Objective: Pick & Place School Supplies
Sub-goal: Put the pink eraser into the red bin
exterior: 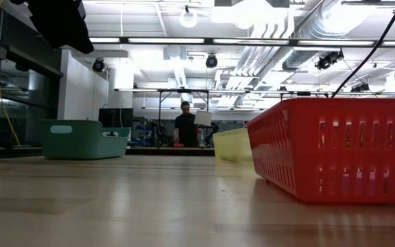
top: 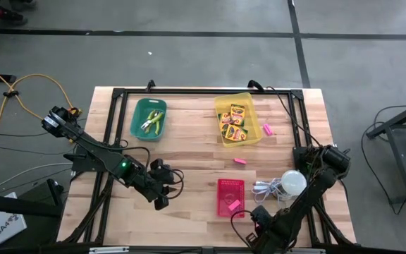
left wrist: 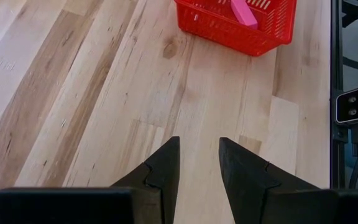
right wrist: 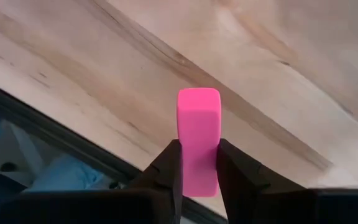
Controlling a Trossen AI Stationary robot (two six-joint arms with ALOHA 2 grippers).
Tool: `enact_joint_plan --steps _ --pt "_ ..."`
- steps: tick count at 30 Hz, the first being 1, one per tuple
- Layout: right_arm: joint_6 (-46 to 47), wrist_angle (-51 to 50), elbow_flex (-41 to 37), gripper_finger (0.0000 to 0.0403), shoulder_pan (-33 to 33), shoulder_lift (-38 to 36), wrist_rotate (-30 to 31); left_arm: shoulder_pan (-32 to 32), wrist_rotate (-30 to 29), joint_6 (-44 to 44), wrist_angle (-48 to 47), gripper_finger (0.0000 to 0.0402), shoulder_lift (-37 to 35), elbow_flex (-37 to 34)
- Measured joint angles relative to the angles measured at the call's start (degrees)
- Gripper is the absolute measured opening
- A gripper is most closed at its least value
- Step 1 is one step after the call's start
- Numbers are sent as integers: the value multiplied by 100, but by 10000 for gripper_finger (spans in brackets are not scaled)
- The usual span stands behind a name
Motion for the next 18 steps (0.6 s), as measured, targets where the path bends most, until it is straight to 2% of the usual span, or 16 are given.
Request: enact_joint_plan --steps 4,8,12,18 --pt "-253 -742 500 70 -92 -3 55 0 0 0 -2 108 0 0" --pt "-723 -1168 866 70 -321 -13 471 0 0 0 0 108 0 0" --pt "-1442 -1243 1021 70 -679 -20 844 0 0 0 0 108 0 0" --pt "-2710 -1283 1019 70 -1387 -20 946 -2 0 0 -1 108 0 0"
